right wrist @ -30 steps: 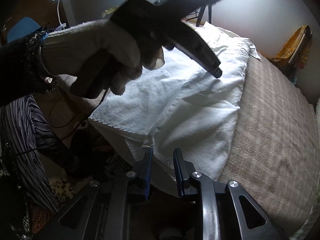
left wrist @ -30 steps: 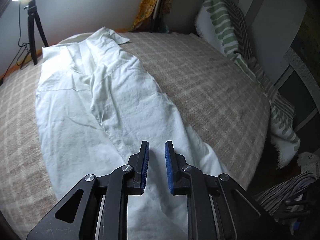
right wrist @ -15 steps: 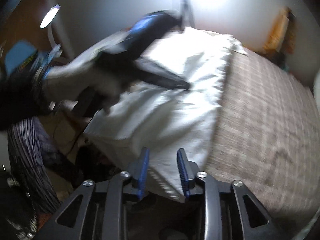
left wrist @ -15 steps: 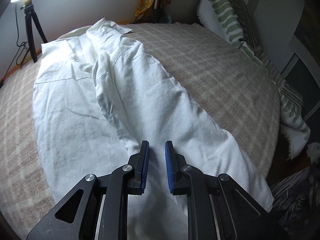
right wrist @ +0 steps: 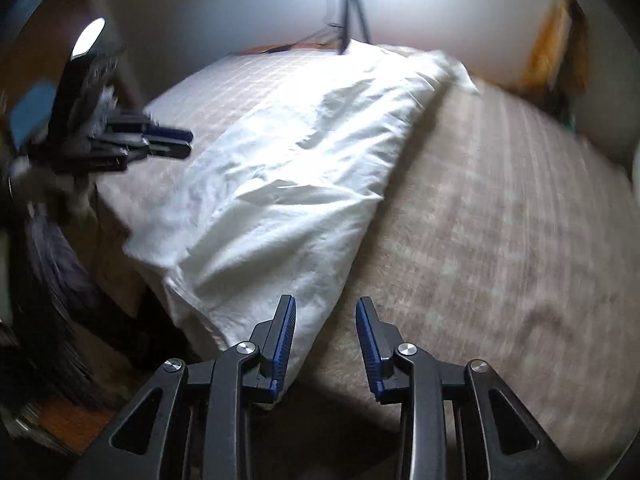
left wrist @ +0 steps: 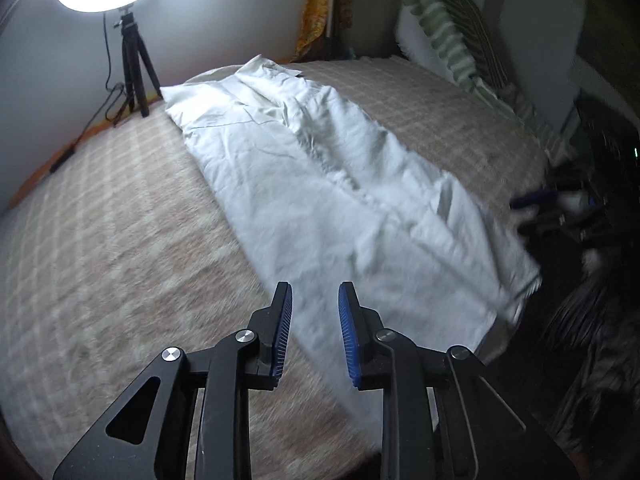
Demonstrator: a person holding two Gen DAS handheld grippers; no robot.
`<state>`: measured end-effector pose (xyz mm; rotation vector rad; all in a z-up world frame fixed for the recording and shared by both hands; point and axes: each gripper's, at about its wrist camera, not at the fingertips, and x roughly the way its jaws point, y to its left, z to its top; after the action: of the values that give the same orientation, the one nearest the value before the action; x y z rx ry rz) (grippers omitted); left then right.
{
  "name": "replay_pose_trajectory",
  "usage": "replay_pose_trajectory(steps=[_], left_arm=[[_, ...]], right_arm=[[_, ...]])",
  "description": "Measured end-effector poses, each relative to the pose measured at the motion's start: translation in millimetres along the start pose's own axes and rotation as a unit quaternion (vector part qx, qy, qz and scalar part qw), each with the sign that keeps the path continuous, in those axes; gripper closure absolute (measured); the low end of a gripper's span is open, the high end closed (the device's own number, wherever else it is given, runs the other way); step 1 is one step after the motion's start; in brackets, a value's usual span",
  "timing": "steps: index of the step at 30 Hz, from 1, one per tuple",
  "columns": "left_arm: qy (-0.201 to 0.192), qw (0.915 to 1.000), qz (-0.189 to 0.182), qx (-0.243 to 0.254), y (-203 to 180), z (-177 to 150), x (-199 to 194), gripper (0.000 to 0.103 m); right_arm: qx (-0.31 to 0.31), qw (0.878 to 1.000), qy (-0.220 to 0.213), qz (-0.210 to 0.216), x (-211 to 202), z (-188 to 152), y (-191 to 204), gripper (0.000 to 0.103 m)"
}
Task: Fold small clothes
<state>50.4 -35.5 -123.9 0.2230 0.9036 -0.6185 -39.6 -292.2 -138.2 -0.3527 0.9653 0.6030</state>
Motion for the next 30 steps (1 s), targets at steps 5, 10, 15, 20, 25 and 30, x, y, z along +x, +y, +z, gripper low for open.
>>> replay_pose_trajectory(steps=[5, 10, 15, 20, 25, 30], left_arm=[[0.010, 0.9955, 0.007, 0.093, -15, -19, -4, 0.081], [0.033, 0.9926, -0.043, 0.109, -21, -27, -3, 0.064], [0.079, 0.9913, -0.104, -0.016, -11, -40, 6, 0.056], [0.072, 0.9867, -0.116, -0.088, -12, -45, 1, 0.056], [0.076, 0.9832, -0.123, -0.111, -14, -46, 2, 0.075], [0.076, 0.9708, -0.151, -0.170, 1, -50, 7, 0.097]], right_arm=[[-0.097, 0.995, 0.007, -0.030, 7, -6, 8, 0.071], [-0.003, 0.994, 0.044, 0.095, 8, -5, -15, 0.068], [0.089, 0.977, 0.066, 0.180, 23, -16, -30, 0.064], [0.128, 0.964, 0.075, 0.222, 31, -23, -25, 0.068], [0.153, 0.955, 0.080, 0.240, 38, -19, -25, 0.086], [0.153, 0.953, 0.073, 0.250, 33, -15, -14, 0.100]])
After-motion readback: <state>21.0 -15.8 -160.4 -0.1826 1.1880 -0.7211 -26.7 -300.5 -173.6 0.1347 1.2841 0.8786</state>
